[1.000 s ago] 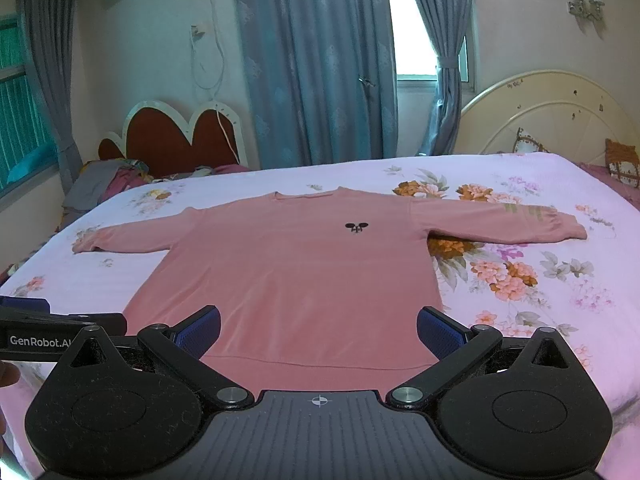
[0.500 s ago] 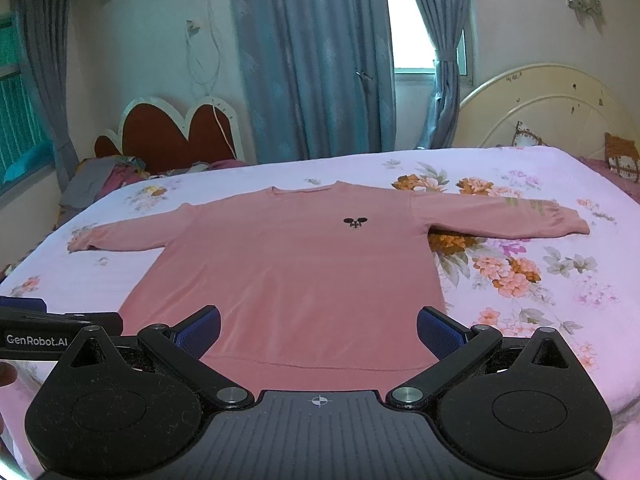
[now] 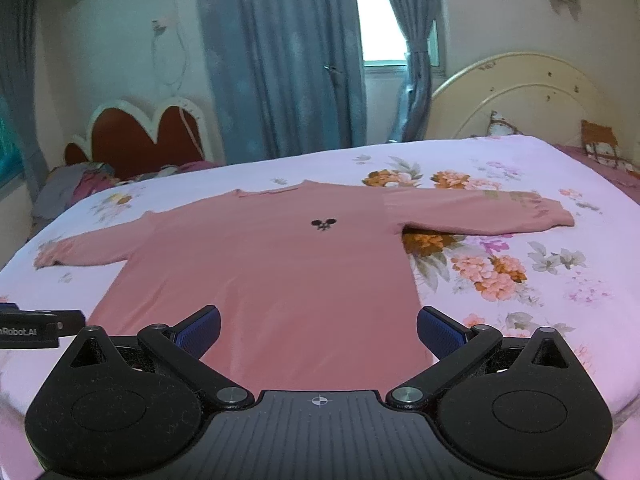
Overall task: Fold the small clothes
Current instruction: 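Move the right tool to the sleeve cuff and grasp it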
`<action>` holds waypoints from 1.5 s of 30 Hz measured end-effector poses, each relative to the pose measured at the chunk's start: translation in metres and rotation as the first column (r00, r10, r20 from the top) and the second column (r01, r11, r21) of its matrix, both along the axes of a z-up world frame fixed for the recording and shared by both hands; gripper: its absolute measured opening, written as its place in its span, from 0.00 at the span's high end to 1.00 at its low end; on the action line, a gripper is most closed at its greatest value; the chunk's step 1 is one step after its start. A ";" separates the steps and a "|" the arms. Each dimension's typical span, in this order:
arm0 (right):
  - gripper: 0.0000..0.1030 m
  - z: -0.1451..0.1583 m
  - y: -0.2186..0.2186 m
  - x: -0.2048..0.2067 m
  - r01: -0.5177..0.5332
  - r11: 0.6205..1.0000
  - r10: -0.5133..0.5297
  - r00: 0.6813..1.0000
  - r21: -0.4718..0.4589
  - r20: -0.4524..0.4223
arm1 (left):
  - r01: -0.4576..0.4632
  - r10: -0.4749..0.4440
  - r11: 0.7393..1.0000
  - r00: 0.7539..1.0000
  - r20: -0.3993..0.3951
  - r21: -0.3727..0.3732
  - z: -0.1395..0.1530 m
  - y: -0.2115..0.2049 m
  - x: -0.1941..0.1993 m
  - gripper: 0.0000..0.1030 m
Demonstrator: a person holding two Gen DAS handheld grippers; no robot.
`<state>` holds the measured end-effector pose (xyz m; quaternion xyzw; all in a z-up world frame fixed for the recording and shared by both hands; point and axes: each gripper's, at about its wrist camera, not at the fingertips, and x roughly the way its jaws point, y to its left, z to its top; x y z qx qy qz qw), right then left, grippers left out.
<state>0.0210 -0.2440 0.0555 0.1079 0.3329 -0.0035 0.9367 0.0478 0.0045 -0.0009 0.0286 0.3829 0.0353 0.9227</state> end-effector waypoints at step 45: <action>0.01 -0.100 -0.208 0.213 0.415 0.909 -0.416 0.902 -0.029 -0.113 | 0.094 -0.097 0.995 0.991 -0.089 -0.041 -0.070 -0.046 0.275 0.00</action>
